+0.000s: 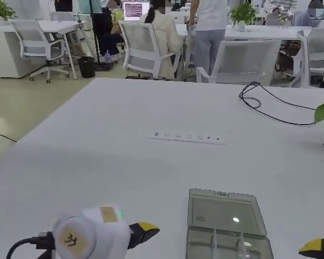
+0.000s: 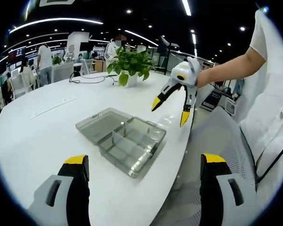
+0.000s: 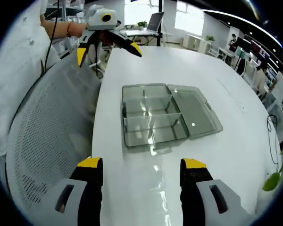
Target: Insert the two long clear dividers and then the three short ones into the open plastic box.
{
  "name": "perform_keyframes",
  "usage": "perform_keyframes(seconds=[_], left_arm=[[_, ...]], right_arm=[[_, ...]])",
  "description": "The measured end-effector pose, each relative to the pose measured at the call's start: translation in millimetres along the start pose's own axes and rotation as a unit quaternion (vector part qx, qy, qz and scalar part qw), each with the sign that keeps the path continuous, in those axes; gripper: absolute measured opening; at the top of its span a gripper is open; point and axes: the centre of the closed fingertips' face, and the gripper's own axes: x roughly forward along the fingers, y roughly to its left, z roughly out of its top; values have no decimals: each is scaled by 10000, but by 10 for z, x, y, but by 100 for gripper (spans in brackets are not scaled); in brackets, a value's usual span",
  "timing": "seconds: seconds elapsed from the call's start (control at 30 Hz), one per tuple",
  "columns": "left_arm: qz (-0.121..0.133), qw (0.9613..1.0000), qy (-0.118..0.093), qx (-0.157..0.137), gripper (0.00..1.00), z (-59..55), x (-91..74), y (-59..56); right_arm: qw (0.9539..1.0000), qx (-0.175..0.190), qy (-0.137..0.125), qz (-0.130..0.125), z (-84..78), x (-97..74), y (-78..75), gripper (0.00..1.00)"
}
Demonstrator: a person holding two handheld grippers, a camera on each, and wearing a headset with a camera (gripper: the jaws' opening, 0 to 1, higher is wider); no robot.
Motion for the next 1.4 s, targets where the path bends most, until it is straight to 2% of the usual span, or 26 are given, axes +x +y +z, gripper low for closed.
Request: perform_keyframes(seconds=[0.03, 0.13, 0.2, 0.4, 0.57, 0.87, 1.1, 1.4], left_arm=[[10, 10000, -3, -12, 100, -1, -3, 11], [23, 10000, 11, -30, 100, -12, -6, 30], [33, 10000, 7, -53, 100, -15, -6, 45], [27, 10000, 0, -91, 100, -28, 12, 65], [17, 9999, 14, -113, 100, -42, 14, 72], [11, 9999, 8, -146, 100, -50, 12, 85], [12, 9999, 5, -146, 100, -45, 20, 94], [16, 9999, -1, -144, 100, -37, 19, 101]], right_arm=[[9999, -65, 118, 17, -93, 50, -36, 66], [9983, -412, 403, 69, -214, 105, -64, 65], [9973, -472, 532, 158, -290, 157, -75, 63], [9908, -849, 970, 410, -438, 272, -100, 58], [9860, -1052, 1184, 513, -506, 320, -124, 53], [9817, -1116, 1435, 575, -596, 358, -145, 48], [9834, -990, 1404, 579, -579, 363, -156, 45], [9838, -997, 1381, 557, -557, 365, -158, 34]])
